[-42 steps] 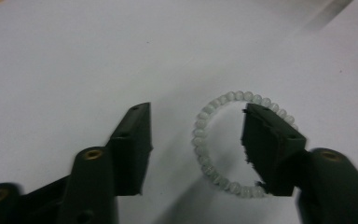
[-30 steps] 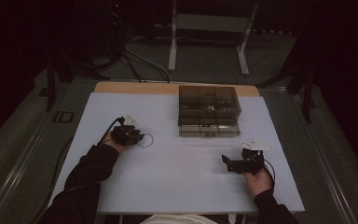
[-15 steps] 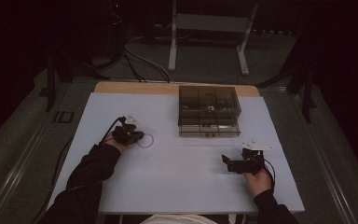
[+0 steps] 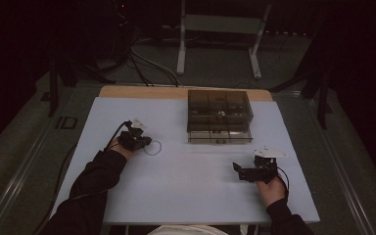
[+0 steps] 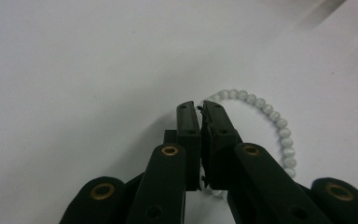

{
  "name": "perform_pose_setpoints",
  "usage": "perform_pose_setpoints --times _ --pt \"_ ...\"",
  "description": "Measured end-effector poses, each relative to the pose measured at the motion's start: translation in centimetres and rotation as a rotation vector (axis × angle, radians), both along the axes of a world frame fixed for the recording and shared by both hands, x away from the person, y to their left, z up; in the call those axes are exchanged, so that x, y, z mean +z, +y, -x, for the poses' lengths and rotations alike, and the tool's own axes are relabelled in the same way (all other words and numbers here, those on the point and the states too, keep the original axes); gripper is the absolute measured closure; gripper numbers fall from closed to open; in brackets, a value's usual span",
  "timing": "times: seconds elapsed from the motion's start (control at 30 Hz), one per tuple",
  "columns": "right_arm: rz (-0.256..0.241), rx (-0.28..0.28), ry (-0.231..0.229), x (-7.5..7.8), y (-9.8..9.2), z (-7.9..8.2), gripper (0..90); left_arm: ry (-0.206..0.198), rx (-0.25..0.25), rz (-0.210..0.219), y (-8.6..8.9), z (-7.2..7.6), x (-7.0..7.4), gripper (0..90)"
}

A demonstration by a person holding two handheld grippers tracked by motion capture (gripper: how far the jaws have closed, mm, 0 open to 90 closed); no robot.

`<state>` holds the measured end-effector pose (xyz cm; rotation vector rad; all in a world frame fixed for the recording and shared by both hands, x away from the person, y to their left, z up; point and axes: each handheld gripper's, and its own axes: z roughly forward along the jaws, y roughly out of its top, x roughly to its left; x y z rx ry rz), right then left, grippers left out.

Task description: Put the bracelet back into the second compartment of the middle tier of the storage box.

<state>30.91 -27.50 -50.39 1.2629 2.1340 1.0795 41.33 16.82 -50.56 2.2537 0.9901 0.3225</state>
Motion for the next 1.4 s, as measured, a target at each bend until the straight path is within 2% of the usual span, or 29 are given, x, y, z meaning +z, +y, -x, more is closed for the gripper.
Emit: perform_pose_setpoints --times 0.5,0.97,1.4 --pt "0.001 -0.003 -0.005 0.0 0.0 0.0 0.0 -0.027 -0.031 0.009 -0.6 0.4 1.6 88.6" --pt "0.001 -0.004 -0.003 0.0 0.0 0.0 0.0 -0.025 -0.066 0.044 -1.2 0.9 3.1 88.7" --pt "-0.002 0.002 -0.006 0.0 0.0 0.0 0.0 -0.033 -0.092 0.055 -1.7 1.1 4.2 88.7"
